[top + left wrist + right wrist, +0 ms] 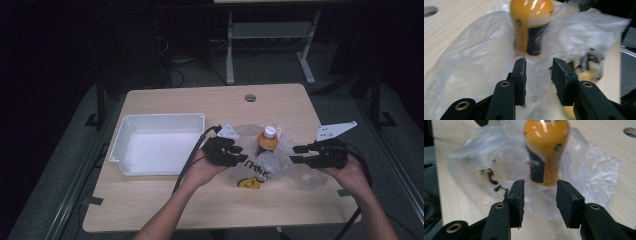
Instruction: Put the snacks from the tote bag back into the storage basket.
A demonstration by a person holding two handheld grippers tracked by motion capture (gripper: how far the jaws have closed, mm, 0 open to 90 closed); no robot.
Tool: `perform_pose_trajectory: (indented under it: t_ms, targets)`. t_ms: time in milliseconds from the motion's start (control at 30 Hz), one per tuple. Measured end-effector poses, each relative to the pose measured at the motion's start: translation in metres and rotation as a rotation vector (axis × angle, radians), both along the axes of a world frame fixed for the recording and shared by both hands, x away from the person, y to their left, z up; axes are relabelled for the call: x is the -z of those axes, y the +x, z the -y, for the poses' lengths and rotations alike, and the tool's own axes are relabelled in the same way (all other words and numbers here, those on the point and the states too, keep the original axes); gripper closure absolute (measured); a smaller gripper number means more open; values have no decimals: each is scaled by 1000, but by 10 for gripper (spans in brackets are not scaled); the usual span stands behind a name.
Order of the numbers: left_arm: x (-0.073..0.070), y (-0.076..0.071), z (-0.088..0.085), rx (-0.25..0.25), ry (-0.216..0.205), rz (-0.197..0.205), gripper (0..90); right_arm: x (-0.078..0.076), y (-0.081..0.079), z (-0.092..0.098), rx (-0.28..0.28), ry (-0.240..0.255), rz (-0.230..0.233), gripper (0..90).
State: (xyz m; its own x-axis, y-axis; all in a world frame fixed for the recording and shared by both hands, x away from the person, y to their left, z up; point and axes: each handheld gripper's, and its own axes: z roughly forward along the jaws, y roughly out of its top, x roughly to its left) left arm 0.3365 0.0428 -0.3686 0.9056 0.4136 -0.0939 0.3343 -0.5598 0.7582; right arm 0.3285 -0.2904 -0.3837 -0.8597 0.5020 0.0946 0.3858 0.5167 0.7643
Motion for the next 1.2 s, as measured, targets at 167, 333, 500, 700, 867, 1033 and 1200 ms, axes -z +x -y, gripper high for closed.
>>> perform_pose_trajectory:
  t_ms: [167, 333, 500, 700, 867, 1033, 1200]
  targets:
    - [-5, -6, 6, 56, 0, 0, 614, -2, -13, 0, -36, 11, 2, 565]
    - [-8, -10, 11, 99, -11, -12, 575, -7, -24, 1, -79, 39, 6, 543]
    - [-7, -13, 18, 143, -19, -25, 480, -10, -34, -2, -138, 47, 11, 486]
    - [4, -9, 23, 152, 32, -38, 348, -3, -37, -14, -186, 42, 5, 433]
    - [28, -2, 20, 126, 86, -80, 378, 9, -31, -27, -185, 9, 10, 524]
    - [40, 0, 19, 137, 102, -95, 557, 20, -25, -36, -196, 6, -7, 672]
    - [49, 1, 23, 146, 123, -88, 789, 31, -21, -45, -213, -8, -39, 821]
